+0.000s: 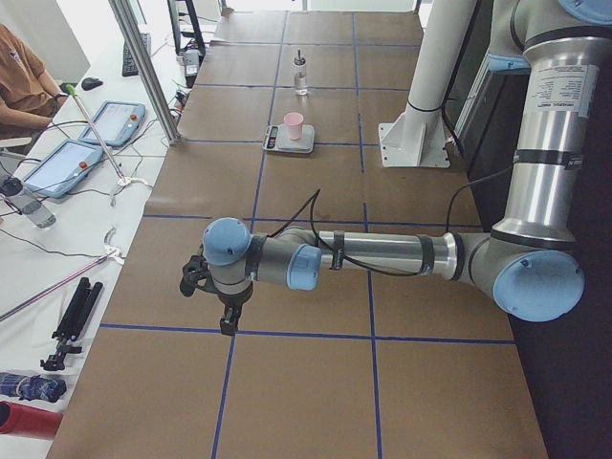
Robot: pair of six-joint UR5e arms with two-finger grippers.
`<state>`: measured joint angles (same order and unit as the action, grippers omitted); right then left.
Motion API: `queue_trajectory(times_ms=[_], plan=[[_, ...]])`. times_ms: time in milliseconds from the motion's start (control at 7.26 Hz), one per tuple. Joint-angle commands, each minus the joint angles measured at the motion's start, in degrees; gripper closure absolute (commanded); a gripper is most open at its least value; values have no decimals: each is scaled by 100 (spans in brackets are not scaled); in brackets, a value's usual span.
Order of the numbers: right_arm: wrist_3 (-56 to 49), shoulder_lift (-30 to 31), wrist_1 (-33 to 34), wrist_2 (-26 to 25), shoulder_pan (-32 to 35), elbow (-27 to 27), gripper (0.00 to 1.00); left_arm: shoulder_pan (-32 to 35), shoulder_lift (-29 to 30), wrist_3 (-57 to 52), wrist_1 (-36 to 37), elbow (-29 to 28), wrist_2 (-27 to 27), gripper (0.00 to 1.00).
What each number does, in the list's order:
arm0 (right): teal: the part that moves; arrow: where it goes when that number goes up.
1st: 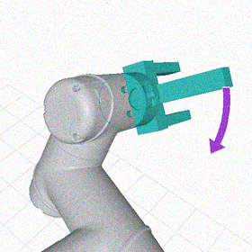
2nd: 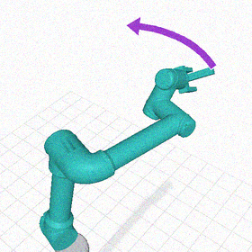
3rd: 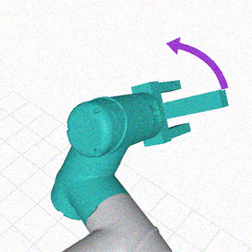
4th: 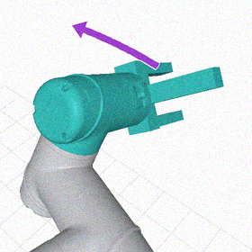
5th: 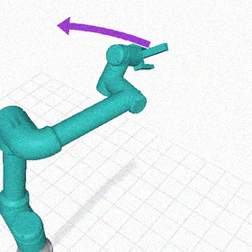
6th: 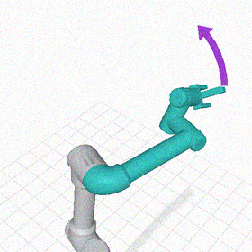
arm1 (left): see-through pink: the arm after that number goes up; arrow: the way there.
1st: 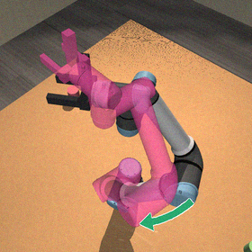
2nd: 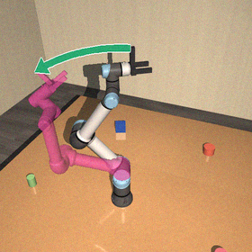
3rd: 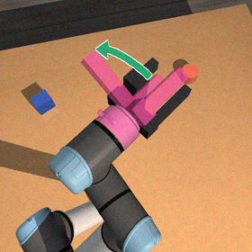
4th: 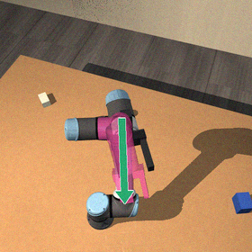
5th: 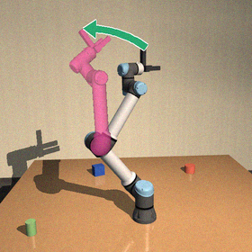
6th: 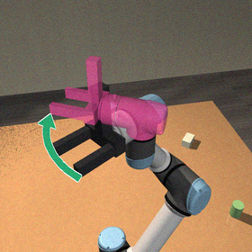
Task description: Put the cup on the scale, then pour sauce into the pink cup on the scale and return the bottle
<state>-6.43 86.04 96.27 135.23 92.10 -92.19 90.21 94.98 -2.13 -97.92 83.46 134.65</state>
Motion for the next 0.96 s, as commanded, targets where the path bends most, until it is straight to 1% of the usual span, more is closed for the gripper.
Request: queue_trajectory(times_ms=[0,138,551,827], plan=[[1,1,312,21,1,-18,0,6,-23,-60,271,-32,-27,0],[10,1,322,82,-34,-18,0,-3,55,-68,761,21,-9,0],[18,-26,253,12,-464,34,0,-3,126,-77,880,100,-53,0],[27,-34,252,12,-465,95,0,-3,56,-103,950,161,-44,0]])
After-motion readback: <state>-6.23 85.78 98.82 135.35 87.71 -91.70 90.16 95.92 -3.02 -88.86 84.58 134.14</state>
